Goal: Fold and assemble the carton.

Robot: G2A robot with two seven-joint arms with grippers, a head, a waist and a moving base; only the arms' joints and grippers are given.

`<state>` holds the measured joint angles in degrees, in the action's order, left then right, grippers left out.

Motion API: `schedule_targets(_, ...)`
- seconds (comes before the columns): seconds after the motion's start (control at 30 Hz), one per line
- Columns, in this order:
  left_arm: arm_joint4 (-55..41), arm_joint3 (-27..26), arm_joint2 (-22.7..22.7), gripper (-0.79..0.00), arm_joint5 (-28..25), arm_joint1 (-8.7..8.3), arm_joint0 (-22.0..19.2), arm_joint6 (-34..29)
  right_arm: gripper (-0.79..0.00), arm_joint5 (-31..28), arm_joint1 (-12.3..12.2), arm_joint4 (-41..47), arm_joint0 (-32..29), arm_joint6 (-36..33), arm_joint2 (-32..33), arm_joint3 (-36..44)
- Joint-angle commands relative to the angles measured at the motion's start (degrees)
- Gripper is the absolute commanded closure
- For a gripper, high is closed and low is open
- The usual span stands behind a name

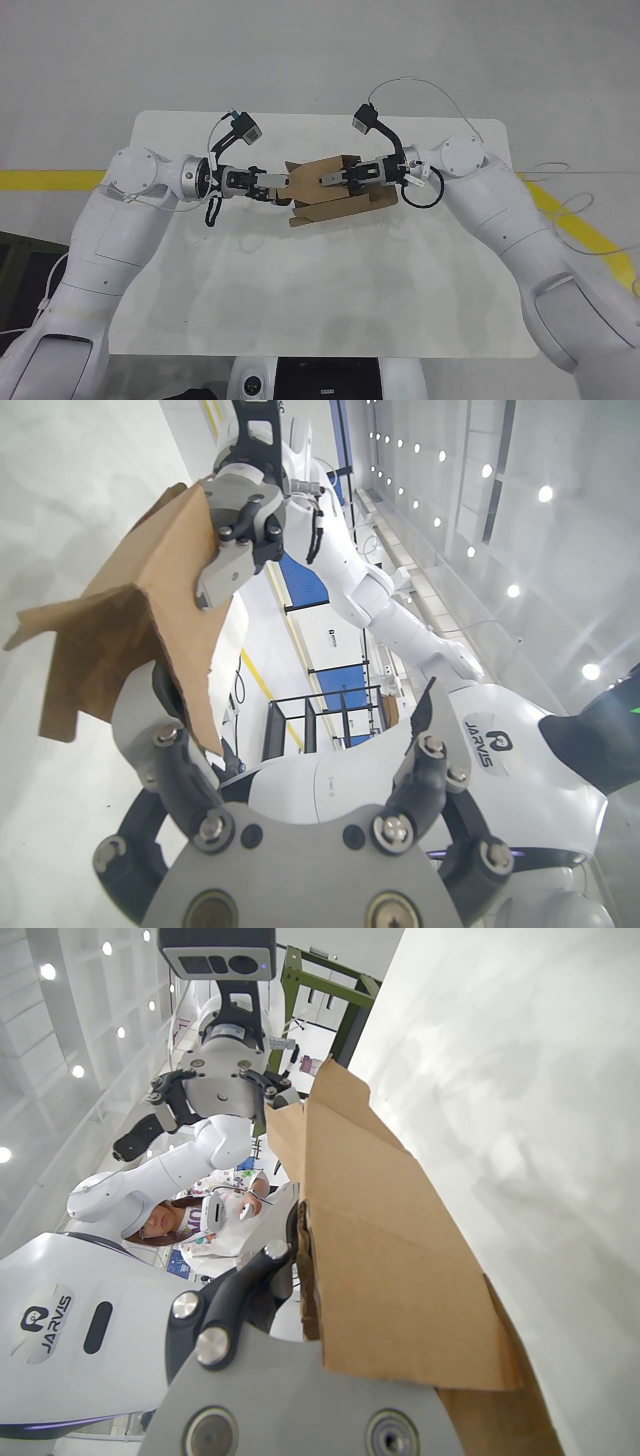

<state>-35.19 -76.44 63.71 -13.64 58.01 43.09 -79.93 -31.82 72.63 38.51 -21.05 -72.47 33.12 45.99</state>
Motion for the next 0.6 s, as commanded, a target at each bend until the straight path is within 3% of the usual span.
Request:
schedule_targets(0.0, -1.08, -0.20, 0.65, -0.785, 0.32, -0.10, 0.12, -0.47, 0.000, -0.41, 0.27, -0.19, 0.10, 0.41, -0.10, -0.71)
schedule_targets(0.2, -3.72, -1.46, 1.38, -0.785, 0.92, -0.09, 0.41, -1.14, 0.000, -1.49, 1.14, -1.24, 0.13, 1.50, -0.63, -1.41)
schedule_targets(0.57, -2.30, -1.47, -1.65, -0.785, 0.07, 0.94, -1.21, 0.71, 0.000, -2.29, 2.77, -1.15, 0.12, 2.30, -0.47, -2.27)
